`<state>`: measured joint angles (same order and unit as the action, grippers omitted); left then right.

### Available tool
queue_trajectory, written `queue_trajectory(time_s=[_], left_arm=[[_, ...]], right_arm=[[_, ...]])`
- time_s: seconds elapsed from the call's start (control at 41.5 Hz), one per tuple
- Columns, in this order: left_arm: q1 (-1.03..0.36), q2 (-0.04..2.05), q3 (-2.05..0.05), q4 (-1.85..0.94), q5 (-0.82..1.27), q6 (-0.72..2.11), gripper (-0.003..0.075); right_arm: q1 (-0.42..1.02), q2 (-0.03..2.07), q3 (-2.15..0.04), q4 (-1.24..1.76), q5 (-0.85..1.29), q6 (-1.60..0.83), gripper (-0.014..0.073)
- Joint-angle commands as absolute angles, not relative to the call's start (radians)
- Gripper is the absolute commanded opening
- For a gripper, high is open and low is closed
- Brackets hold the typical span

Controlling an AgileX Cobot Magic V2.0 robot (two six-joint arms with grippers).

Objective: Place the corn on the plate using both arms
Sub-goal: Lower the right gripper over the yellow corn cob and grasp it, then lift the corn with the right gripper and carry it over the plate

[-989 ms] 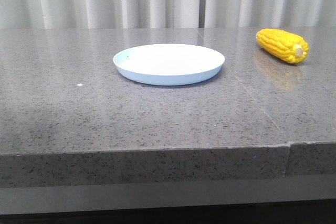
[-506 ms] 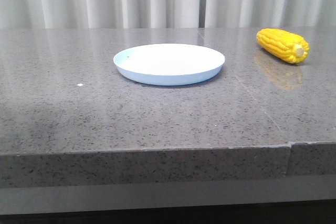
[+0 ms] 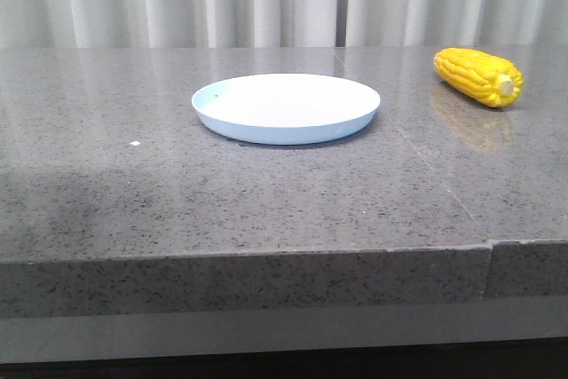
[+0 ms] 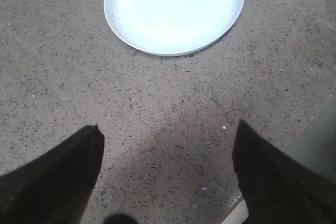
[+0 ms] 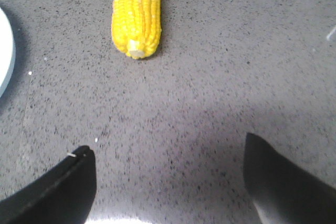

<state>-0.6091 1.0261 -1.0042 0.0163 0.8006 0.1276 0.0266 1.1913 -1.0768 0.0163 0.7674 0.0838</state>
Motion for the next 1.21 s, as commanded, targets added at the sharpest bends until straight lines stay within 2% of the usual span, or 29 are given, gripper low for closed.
queue_trajectory(time_s=[0.0, 0.41, 0.892, 0.964, 1.085, 1.181], left_arm=[[-0.618, 1.026, -1.029, 0.014, 0.732, 0.118, 0.0501], [-0.618, 1.03, -1.029, 0.014, 0.748, 0.118, 0.0501], [-0.618, 1.03, -1.029, 0.016, 0.79, 0.118, 0.0502], [-0.618, 1.03, -1.029, 0.016, 0.792, 0.118, 0.0502], [-0.618, 1.03, -1.029, 0.016, 0.792, 0.118, 0.0501], [-0.618, 1.03, -1.029, 0.016, 0.792, 0.118, 0.0501]], right_arm=[[0.025, 1.28, -1.217, 0.019, 0.8, 0.069, 0.0603], [0.082, 1.645, -1.569, 0.031, 0.857, -0.019, 0.0603], [0.083, 1.92, -1.723, 0.042, 0.837, -0.019, 0.0601], [0.083, 1.925, -1.723, 0.043, 0.847, -0.019, 0.0547], [0.083, 1.919, -1.723, 0.052, 0.85, -0.019, 0.0313], [0.083, 1.895, -1.723, 0.063, 0.863, -0.019, 0.0279]])
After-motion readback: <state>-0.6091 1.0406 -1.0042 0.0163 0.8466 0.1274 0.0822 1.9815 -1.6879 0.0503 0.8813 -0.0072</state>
